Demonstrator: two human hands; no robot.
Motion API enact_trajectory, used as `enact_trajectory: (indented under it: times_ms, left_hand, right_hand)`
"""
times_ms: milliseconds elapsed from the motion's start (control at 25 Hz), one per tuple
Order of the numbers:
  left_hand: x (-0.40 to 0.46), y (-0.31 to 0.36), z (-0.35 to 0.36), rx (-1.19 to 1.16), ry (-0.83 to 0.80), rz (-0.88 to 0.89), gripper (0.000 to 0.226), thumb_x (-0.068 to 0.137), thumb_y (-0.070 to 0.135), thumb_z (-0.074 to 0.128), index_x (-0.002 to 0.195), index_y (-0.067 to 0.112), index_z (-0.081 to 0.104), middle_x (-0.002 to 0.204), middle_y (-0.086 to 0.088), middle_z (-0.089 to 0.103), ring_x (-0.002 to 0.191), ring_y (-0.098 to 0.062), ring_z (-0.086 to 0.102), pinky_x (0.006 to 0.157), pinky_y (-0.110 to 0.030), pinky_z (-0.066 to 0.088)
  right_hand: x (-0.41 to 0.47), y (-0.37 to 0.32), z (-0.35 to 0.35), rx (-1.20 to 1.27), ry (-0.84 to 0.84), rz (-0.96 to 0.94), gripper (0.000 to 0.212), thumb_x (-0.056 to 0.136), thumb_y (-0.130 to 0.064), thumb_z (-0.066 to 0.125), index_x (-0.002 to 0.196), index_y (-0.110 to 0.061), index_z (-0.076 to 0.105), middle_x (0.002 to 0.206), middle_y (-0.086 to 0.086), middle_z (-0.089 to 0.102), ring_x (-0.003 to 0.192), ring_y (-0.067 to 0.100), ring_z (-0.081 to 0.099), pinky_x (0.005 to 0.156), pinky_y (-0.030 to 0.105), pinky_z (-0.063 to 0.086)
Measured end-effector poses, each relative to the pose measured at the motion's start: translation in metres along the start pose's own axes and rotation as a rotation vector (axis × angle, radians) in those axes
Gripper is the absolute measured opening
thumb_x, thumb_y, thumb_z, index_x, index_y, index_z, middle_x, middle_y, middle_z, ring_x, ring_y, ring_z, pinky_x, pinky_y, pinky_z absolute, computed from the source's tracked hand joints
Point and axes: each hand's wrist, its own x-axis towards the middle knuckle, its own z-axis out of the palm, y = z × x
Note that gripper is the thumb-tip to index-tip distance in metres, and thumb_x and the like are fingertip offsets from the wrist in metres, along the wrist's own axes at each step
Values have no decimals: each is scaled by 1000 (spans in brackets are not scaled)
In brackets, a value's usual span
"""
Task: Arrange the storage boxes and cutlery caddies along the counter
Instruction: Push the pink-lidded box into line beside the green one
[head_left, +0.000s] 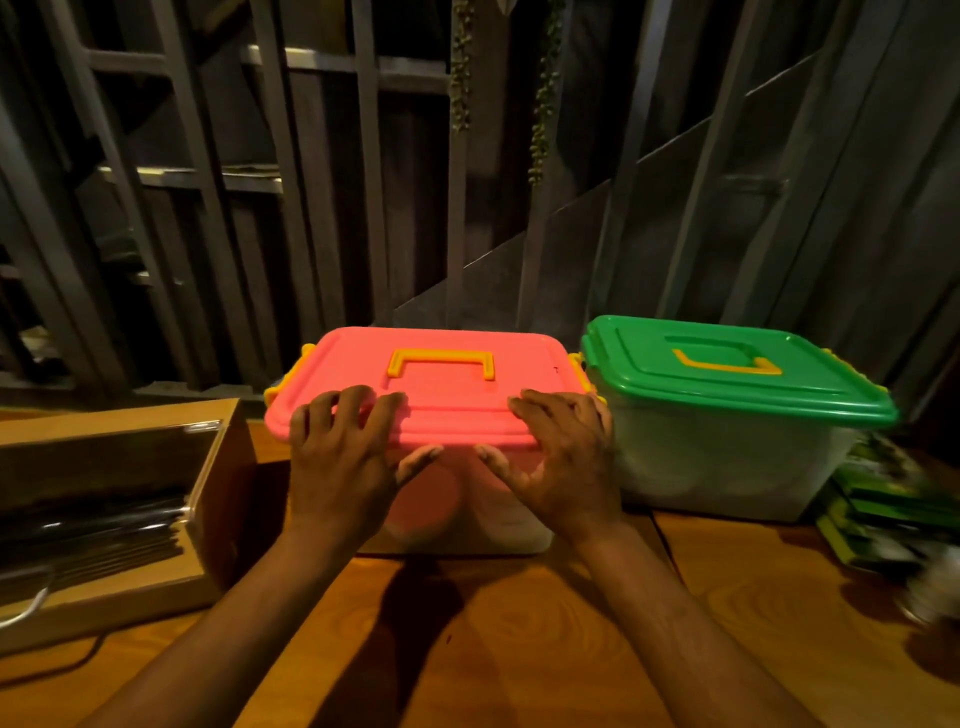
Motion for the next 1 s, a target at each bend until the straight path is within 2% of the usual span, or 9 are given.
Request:
enact_trajectory:
  times_ms: [280,600,840,1000]
  left_hand:
    - [24,-11,24,-94,-44,7,68,87,78,39,124,25,60,126,-10,56,113,-38,49,91,-49,37]
    - [46,-11,48,-116,-101,33,79,80,85,34,126,25,58,128,-10,56,115,-35,48,93,-47,37]
    - [59,-21,62,-150,-118,64,72,75,72,49,127,23,57,127,-12,57,113,-38,50,93,-50,39]
    - [57,-20,63,-158,-106,51,71,75,69,51,127,22,57,127,-13,57,114,-39,50,94,-51,40]
  right_hand:
    - [13,5,20,-18,-64,47,62,82,-72,55,116,-22,69,126,0,67,113,26,58,104,49,35]
    - [30,21,34,-48,-97,72,61,80,-70,53,117,-24,67,126,2,67,113,31,58,105,47,31]
    - [39,14,39,-63,-153,124,63,80,-71,50,120,-23,64,129,3,64,116,31,55,106,48,29]
    - [39,12,37,-69,-188,149,64,81,-72,48,123,-25,61,132,2,61,119,30,51,108,49,28]
